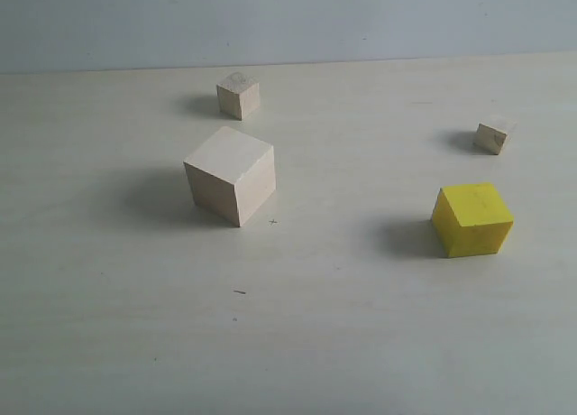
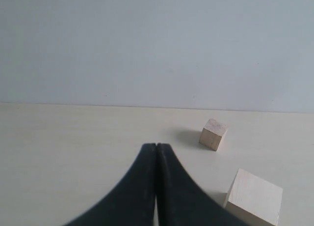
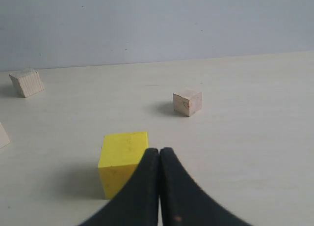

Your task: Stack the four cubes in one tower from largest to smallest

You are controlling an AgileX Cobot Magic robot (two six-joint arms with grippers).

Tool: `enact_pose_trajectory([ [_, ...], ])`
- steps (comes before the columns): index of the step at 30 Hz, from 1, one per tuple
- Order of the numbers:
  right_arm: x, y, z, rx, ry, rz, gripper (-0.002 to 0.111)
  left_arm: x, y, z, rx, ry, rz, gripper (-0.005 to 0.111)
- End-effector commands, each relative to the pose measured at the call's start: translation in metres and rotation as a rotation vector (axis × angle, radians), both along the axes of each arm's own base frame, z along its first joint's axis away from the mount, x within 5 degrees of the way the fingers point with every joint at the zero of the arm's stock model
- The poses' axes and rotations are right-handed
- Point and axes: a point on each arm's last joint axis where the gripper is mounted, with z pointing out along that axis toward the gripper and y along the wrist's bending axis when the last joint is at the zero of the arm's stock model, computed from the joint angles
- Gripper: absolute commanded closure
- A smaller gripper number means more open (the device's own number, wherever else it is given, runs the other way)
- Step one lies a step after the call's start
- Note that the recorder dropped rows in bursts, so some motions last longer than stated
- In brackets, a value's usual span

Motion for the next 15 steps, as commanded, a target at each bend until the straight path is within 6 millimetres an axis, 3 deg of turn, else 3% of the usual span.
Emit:
enact_pose_trajectory([
  [1, 0.0001, 0.0001, -0.0003, 0.001, -0.013, 0.002, 0.108, 0.0011, -0.0011, 0.0014, 0.004, -0.004, -0.008, 0.107],
  [15, 0.0001, 0.0001, -0.0003, 0.001, -0.013, 0.002, 0.108, 0.0050, -0.0012, 0.0005, 0.032, -0.006, -0.012, 0.107],
])
